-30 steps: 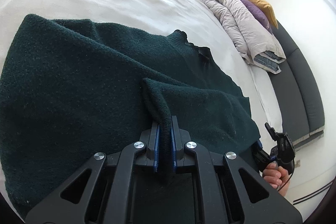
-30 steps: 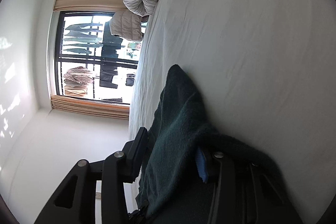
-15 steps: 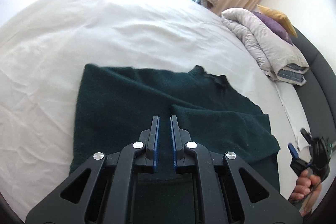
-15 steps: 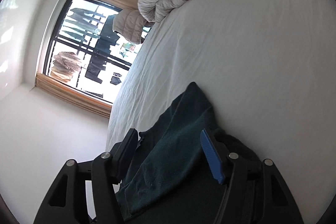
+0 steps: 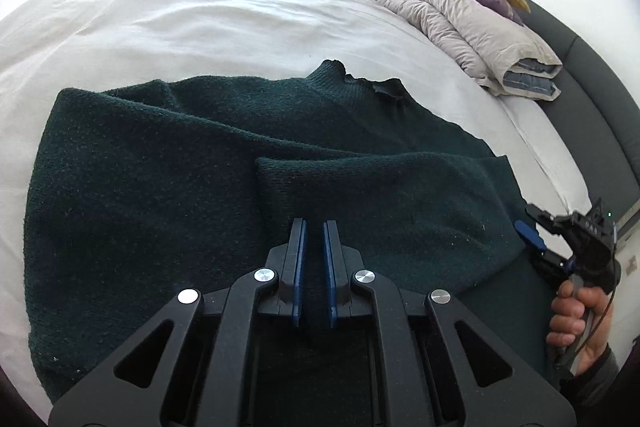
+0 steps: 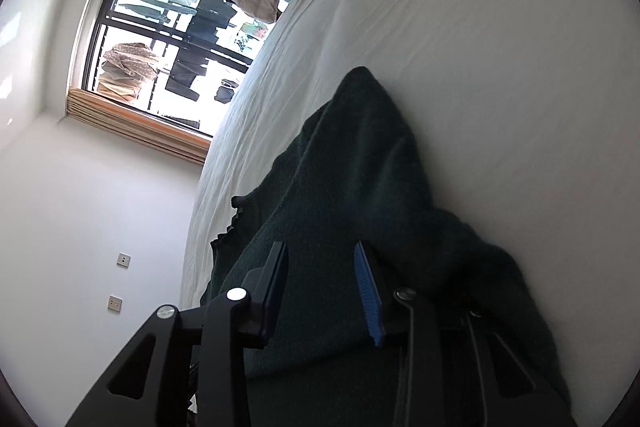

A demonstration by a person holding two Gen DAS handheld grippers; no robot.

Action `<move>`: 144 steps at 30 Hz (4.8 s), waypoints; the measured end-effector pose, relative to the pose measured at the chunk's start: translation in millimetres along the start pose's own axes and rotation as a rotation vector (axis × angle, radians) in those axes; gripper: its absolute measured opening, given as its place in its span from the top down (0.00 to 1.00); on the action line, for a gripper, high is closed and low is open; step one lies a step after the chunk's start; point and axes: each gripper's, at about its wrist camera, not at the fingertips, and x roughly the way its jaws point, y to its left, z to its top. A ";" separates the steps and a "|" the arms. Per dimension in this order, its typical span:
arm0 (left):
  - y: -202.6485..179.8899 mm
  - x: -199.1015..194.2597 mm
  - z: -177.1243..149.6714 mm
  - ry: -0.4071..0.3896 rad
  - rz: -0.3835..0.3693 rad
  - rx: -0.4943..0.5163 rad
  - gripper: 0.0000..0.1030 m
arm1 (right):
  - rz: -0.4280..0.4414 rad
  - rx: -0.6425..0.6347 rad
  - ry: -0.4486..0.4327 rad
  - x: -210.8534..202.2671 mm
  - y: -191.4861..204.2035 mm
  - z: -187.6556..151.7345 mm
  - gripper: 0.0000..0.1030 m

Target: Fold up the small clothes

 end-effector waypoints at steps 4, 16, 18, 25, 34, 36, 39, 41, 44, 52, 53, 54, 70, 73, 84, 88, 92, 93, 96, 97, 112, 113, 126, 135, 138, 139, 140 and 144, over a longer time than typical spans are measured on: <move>12.8 0.0 -1.6 -0.017 -0.075 -0.067 0.92 | -0.060 -0.001 -0.010 -23.0 5.7 -4.6 0.66; 22.3 -7.9 -5.0 -0.039 -0.073 -0.104 0.92 | -0.034 0.000 0.007 5.5 16.3 0.6 0.46; 22.0 -10.5 -6.8 -0.041 -0.065 -0.100 0.92 | -0.020 -0.036 -0.021 -2.0 8.7 -6.0 0.60; 15.9 -47.1 -26.6 -0.073 0.059 -0.094 0.92 | -0.121 -0.095 -0.069 -67.2 8.5 -31.1 0.45; -15.9 -145.4 -105.3 -0.160 0.126 0.051 0.19 | -0.172 -0.241 -0.182 -149.7 39.2 -90.8 0.29; -28.9 -163.7 -127.0 -0.196 0.130 0.134 0.15 | -0.190 -0.293 -0.183 -157.9 50.5 -103.0 0.28; -44.3 -187.3 -154.7 -0.209 0.140 0.249 0.10 | -0.225 -0.449 -0.220 -170.7 76.2 -125.7 0.25; -53.7 -205.1 -173.1 -0.238 0.158 0.328 0.10 | -0.239 -0.551 -0.260 -179.2 95.6 -139.2 0.21; -66.5 -229.1 -204.0 -0.273 0.211 0.464 0.08 | -0.256 -0.681 -0.356 -193.3 123.5 -159.6 0.06; -78.2 -251.3 -266.2 -0.240 0.303 0.727 0.06 | -0.305 -0.795 -0.498 -213.9 158.2 -183.0 0.00; -78.7 -251.9 -273.5 -0.233 0.314 0.763 0.06 | -0.304 -0.789 -0.495 -214.6 157.7 -183.6 0.00; -78.8 -252.3 -280.2 -0.224 0.320 0.797 0.06 | -0.300 -0.783 -0.489 -215.2 156.7 -184.1 0.00; -99.5 -213.5 -395.6 -0.234 0.469 1.434 0.04 | -0.292 -0.719 -0.440 -234.6 149.6 -187.2 0.00; -90.9 -198.7 -412.7 -0.259 0.558 1.558 0.04 | -0.296 -0.701 -0.443 -239.0 148.3 -183.7 0.00; -70.8 -193.0 -443.9 -0.300 0.621 1.683 0.02 | -0.323 -0.847 -0.381 -262.2 166.3 -175.5 0.00; -60.8 -189.2 -455.2 -0.259 0.655 1.685 0.02 | -0.380 -0.938 -0.332 -258.2 161.4 -181.3 0.00; -51.9 -185.4 -458.6 -0.272 0.715 1.728 0.02 | -0.350 -0.883 -0.304 -252.7 147.1 -186.0 0.00; -49.6 -182.1 -457.7 -0.280 0.740 1.736 0.02 | -0.342 -0.874 -0.284 -248.4 144.1 -188.0 0.00; -41.5 -170.2 -454.5 -0.264 0.798 1.746 0.02 | -0.333 -0.895 -0.249 -237.8 141.4 -198.3 0.00; -38.4 -168.1 -454.3 -0.263 0.813 1.760 0.02 | -0.327 -0.901 -0.245 -236.3 141.7 -201.2 0.00; -67.1 -238.1 -398.6 -0.321 0.510 1.470 0.68 | -0.350 -1.028 -0.199 -227.5 140.2 -223.1 0.00; -69.4 -245.4 -392.8 -0.323 0.482 1.437 0.69 | -0.357 -1.054 -0.189 -226.7 138.9 -227.1 0.00; -85.6 -287.0 -272.9 -0.281 0.317 0.915 0.91 | -0.405 -1.407 0.069 -228.7 110.6 -290.5 0.08; -86.6 -297.6 -236.4 -0.292 0.302 0.840 0.91 | -0.609 -1.572 0.209 -207.9 69.1 -313.7 0.36; -84.4 -300.9 -234.6 -0.299 0.305 0.829 0.91 | -0.674 -1.624 0.231 -198.7 57.1 -314.2 0.36; -83.7 -303.3 -234.9 -0.302 0.305 0.824 0.91 | -0.704 -1.647 0.235 -195.5 52.1 -314.5 0.39; -82.5 -302.6 -236.1 -0.303 0.305 0.818 0.91 | -0.729 -1.667 0.239 -193.0 47.1 -314.2 0.41; -82.2 -309.1 -237.0 -0.314 0.309 0.811 0.91 | -0.798 -1.655 0.248 -190.8 29.8 -301.3 0.59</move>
